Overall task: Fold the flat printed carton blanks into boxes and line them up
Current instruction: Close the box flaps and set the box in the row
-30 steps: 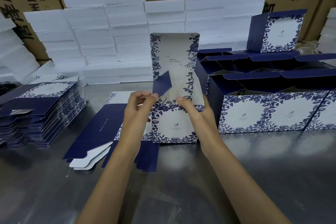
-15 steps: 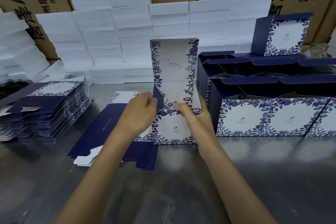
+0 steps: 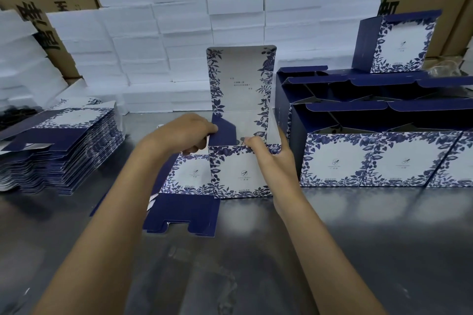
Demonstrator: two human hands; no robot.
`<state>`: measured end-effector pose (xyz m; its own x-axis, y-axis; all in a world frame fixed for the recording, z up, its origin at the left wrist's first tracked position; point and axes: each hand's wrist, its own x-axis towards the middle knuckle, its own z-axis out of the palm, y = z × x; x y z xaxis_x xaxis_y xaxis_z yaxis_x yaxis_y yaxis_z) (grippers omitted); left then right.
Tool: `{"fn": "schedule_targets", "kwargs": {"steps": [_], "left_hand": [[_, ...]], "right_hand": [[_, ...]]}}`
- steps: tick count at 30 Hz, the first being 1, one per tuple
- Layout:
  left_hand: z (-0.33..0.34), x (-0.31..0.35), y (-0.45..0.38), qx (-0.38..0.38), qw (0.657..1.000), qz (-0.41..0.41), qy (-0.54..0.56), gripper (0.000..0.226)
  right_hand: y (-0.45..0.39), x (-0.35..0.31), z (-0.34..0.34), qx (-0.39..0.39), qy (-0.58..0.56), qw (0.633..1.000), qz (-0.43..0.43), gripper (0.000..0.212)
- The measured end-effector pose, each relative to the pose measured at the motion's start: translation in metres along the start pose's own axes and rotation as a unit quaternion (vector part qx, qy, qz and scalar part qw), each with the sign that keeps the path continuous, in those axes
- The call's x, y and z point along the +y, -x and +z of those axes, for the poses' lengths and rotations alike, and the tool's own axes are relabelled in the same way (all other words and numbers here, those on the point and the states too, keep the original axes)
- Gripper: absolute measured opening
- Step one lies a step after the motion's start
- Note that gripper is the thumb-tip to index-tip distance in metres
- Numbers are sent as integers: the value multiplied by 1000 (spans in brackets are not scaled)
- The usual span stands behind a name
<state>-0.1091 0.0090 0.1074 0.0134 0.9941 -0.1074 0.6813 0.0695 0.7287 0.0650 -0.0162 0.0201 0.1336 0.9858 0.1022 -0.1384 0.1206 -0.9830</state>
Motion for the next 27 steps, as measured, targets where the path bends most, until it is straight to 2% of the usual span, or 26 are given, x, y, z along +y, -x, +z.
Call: {"fn": "schedule_targets", "kwargs": {"steps": [3, 6, 8, 12, 17, 19, 21, 24, 27], "left_hand": [[3, 3, -5, 29, 999, 1, -17, 43], [24, -2, -7, 91, 994, 26, 59, 27], [29, -4, -6, 100, 990, 32, 89, 20], [23, 0, -3, 90, 989, 52, 103, 28], [21, -2, -1, 148, 975, 60, 155, 31], [23, -12, -1, 174, 968, 51, 171, 23], [28, -21, -1, 201, 950, 67, 229, 7], [35, -33, 3, 178, 909, 92, 365, 22], [39, -37, 7, 114, 880, 85, 453, 22]], "right_hand": [[0, 0, 1, 5, -5, 1000, 1, 64], [-1, 1, -1, 7, -2, 1000, 3, 68], [-2, 2, -2, 13, 13, 1000, 9, 71], [-1, 1, -4, 13, 3, 1000, 8, 70], [3, -4, -5, -11, -63, 998, -7, 57], [6, -7, -4, -45, -50, 998, 2, 54], [8, -8, -2, -86, -30, 996, 7, 58], [6, -12, 2, -118, -26, 992, 46, 80], [2, -16, 1, -189, -110, 973, 70, 66]]}}
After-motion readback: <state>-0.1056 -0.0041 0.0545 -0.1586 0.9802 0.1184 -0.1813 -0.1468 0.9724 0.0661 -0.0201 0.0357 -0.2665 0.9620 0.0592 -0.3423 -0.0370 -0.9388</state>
